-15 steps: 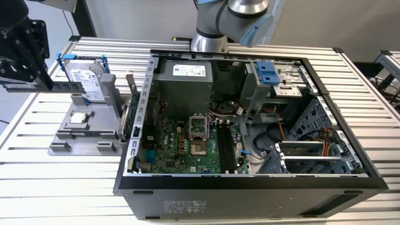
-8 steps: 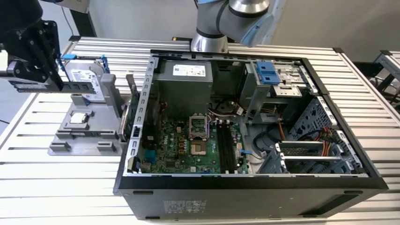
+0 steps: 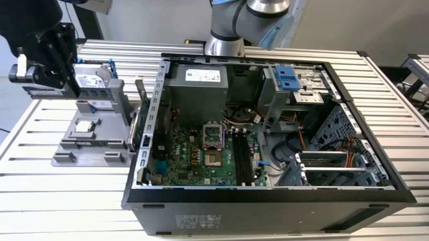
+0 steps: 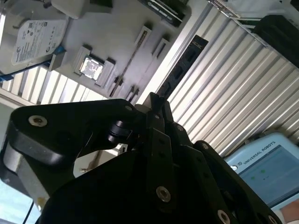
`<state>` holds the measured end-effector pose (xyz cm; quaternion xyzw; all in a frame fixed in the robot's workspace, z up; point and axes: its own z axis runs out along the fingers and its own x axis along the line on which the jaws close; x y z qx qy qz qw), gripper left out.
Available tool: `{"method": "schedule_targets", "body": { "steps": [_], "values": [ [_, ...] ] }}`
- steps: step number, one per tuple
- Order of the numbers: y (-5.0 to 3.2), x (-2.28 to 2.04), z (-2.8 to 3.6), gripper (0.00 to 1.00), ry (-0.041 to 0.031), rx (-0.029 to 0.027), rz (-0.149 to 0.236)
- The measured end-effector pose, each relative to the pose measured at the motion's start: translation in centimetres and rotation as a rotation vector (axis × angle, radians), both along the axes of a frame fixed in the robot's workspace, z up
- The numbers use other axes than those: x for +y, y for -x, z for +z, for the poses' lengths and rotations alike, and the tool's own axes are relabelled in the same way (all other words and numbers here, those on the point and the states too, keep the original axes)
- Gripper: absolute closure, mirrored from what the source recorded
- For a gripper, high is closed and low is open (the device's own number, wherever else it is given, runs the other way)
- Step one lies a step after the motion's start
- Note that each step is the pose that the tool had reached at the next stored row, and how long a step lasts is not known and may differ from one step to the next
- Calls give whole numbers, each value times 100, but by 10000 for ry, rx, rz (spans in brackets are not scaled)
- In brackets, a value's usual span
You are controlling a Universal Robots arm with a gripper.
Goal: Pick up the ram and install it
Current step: 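Pick up the ram and move it above insertion slot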
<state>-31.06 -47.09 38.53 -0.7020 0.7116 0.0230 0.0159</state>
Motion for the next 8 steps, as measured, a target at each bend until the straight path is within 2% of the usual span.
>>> {"method": "schedule_targets", "body": {
  "steps": [8],
  "values": [
    [-214,0,0,100,0,16,0]
  ]
}}
